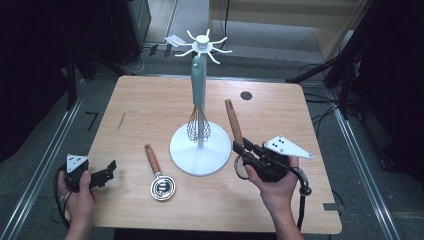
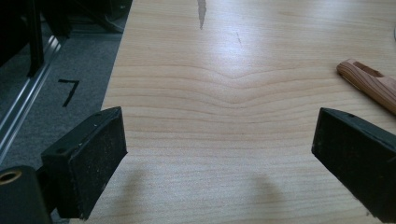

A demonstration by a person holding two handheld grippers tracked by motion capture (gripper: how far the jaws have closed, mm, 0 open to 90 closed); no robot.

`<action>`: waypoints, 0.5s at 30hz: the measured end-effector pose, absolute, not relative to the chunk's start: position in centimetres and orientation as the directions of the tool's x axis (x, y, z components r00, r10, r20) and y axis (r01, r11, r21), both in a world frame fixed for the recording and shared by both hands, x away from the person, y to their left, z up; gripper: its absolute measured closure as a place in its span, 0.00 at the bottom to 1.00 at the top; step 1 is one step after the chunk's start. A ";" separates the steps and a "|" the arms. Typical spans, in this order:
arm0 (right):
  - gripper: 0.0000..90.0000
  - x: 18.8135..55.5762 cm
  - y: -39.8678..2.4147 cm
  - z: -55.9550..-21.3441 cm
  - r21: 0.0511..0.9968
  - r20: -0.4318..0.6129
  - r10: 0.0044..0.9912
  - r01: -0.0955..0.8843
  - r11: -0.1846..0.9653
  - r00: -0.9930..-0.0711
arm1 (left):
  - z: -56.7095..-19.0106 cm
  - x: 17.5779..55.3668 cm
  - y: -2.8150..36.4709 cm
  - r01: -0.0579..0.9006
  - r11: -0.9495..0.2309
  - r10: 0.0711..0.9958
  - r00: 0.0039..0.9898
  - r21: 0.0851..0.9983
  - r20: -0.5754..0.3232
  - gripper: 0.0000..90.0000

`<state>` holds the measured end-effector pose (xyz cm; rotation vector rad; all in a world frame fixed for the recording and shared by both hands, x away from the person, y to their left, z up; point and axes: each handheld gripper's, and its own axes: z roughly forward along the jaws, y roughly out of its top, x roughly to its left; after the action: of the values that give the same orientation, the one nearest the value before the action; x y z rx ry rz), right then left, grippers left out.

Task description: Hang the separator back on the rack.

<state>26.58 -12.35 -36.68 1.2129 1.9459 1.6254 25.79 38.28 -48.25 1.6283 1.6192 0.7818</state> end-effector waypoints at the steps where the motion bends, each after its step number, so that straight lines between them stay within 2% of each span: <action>1: 0.79 26.5 -12.3 -36.6 0.919 0.261 0.770 0.393 -0.013 -0.583 | -48.3 25.8 38.3 0.573 0.027 0.998 0.035 0.819 -0.058 0.04; 15: 0.79 26.2 -12.1 -36.1 0.930 0.250 0.766 0.367 -0.020 -0.592 | -48.3 25.8 38.2 0.571 0.026 0.998 0.033 0.821 -0.055 0.04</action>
<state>26.24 -12.12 -36.10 1.1850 1.9253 1.6446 25.76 38.24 -48.26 1.6257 1.6188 0.7900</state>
